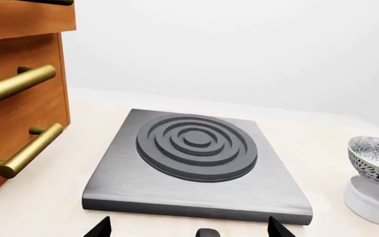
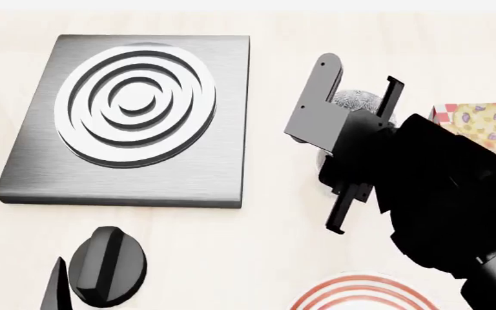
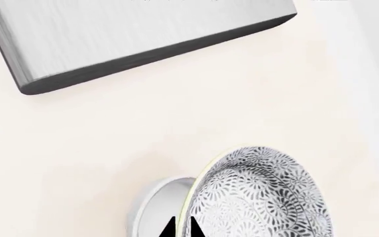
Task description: Pick the akita bowl on the ramekin and place it on the plate.
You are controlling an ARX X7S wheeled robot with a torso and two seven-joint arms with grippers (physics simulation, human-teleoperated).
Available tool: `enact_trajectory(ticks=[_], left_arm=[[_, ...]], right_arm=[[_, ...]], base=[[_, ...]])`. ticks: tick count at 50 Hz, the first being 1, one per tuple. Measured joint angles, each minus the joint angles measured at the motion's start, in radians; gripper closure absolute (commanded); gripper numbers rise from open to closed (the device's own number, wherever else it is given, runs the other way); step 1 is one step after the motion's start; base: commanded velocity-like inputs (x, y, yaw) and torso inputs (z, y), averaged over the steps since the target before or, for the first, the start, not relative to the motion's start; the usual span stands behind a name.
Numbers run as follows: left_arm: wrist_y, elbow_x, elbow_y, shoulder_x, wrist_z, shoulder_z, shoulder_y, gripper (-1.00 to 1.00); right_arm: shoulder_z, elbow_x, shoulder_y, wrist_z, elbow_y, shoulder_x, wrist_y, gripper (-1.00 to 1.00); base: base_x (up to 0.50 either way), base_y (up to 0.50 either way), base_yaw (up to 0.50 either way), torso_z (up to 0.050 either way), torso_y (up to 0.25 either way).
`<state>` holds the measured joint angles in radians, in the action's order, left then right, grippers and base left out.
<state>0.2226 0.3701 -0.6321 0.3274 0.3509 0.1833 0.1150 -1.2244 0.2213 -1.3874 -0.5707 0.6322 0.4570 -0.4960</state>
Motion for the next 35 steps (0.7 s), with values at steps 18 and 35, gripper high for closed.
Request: enact_trajectory(ticks=[18, 35], left_arm=[[-0.002, 0.009, -0.003, 0.005, 0.006, 0.003, 0.000, -1.00], [-0.002, 0.018, -0.005, 0.010, 0.010, 0.006, -0.001, -1.00]], right_arm=[[-0.023, -0.014, -0.046, -0.025, -0.222, 0.095, -0.129, 1.00], [-0.080, -0.017, -0.087, -0.090, -0.541, 0.221, -0.293, 1.00]], base=[[0.00, 0.00, 0.00, 0.000, 0.000], [0.00, 0.00, 0.00, 0.000, 0.001]])
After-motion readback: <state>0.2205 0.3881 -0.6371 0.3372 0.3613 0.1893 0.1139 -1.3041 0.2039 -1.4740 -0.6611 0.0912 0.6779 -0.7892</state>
